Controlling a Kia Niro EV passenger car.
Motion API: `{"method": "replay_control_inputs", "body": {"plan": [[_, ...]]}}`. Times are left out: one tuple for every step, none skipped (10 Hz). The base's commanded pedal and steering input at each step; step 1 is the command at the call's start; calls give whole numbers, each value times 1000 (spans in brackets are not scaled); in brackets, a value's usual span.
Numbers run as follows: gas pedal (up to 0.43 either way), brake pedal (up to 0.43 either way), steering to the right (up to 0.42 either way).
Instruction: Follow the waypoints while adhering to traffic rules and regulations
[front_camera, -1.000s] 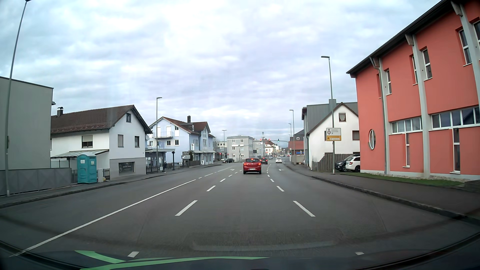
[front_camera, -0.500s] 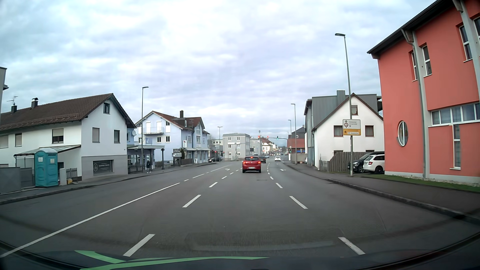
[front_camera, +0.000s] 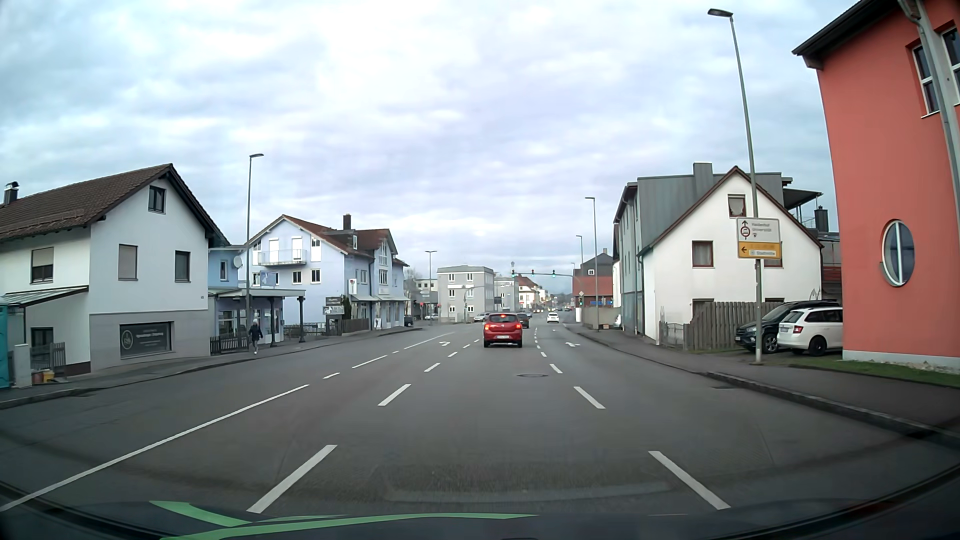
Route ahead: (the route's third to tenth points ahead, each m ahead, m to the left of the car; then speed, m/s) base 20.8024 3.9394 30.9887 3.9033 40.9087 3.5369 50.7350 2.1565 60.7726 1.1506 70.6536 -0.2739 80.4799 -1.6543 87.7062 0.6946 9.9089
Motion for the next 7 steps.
{"method": "replay_control_inputs", "body": {"plan": [[0,140,11],[0,140,12],[0,146,11],[0,146,12],[0,146,12],[0,152,11],[0,152,11]]}}
